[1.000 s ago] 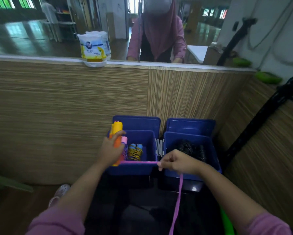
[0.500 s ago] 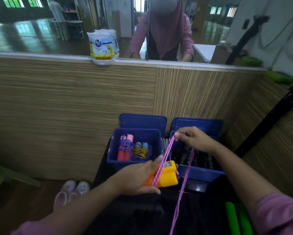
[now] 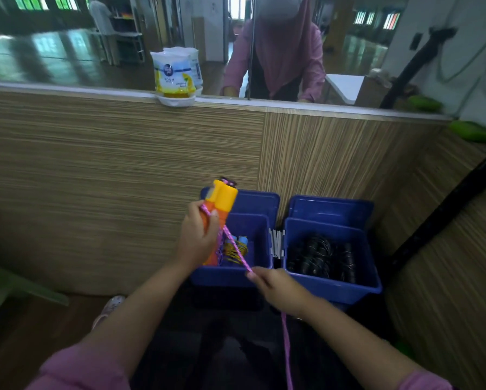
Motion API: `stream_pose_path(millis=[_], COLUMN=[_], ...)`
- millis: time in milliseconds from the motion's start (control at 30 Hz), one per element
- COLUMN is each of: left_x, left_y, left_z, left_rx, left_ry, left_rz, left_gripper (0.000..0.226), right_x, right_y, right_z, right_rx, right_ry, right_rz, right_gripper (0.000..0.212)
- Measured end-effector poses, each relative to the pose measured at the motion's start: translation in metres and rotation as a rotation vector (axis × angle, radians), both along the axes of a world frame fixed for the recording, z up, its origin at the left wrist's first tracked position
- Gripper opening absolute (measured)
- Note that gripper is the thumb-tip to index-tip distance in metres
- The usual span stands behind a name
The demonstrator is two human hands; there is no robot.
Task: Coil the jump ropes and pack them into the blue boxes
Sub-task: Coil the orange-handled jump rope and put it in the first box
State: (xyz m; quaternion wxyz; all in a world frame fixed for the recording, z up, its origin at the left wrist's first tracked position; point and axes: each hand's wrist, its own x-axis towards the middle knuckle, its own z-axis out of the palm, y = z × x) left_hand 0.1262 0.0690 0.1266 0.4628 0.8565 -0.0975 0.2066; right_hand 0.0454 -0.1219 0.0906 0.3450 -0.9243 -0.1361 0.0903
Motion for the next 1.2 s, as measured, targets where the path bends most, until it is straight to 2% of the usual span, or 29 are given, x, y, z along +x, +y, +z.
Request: stream_pose_path(millis=[67, 167, 267, 367, 467, 533, 633, 767, 900, 1000, 1067, 1133, 1200], left_x=[0.008, 0.009, -0.001, -0.017, -0.032, -0.04, -0.047, -0.052, -0.052, -0.044, -0.033, -0.019, -0.006], left_y=[0.001, 0.003, 0.008, 0.006, -0.001, -0.005, -0.007, -0.008, -0.008, -0.007, -0.009, -0.011, -0.01], left_z=[0.0, -0.013, -0.031, -0.037, -0.037, -0.035, -0.03, -0.031, -0.025, -0.015, -0.011, -0.01, -0.013], left_rx=[0.015, 0.286, 0.578, 0.706, 0.752, 0.79, 0.736, 0.776, 0.719, 0.434, 0.283, 0.213, 0.149], left_ry=[0.063, 0.192, 0.188, 0.159, 0.099, 0.062, 0.069, 0.102, -0.063, -0.018, 0.008, 0.047, 0.116], left_rz=[0.09, 0.135, -0.09, -0.367, -0.578, -0.662, -0.736, -0.775, -0.783, -0.653, -0.476, -0.268, -0.099], left_gripper=[0.05, 0.038, 0.052, 0.059, 0.075, 0.077, 0.067, 0.09, 0.067, 0.056, 0.056, 0.059, 0.065], right_x=[-0.008, -0.004, 0.01, 0.025, 0.036, 0.042, 0.043, 0.041, 0.04, 0.034, 0.026, 0.017, 0.007], right_y=[0.007, 0.013, 0.006, -0.011, -0.026, -0.037, -0.05, -0.057, -0.063, -0.056, -0.041, -0.024, -0.008], right_z=[0.005, 0.024, 0.051, 0.069, 0.07, 0.065, 0.058, 0.055, 0.039, 0.018, 0.007, 0.0, -0.004], right_rx=[-0.092, -0.214, -0.324, -0.404, -0.266, -0.119, 0.066, 0.236, 0.412, 0.507, 0.511, 0.461, 0.312], right_ry=[-0.075, -0.174, -0.263, -0.265, -0.112, 0.002, 0.124, 0.184, 0.263, 0.265, 0.266, 0.279, 0.259], right_rz=[0.061, 0.132, 0.151, 0.156, 0.173, 0.172, 0.161, 0.123, -0.014, -0.134, -0.176, -0.19, -0.134], right_gripper=[0.025, 0.027, 0.028, 0.025, 0.017, 0.014, 0.014, 0.011, 0.012, 0.027, 0.031, 0.032, 0.03])
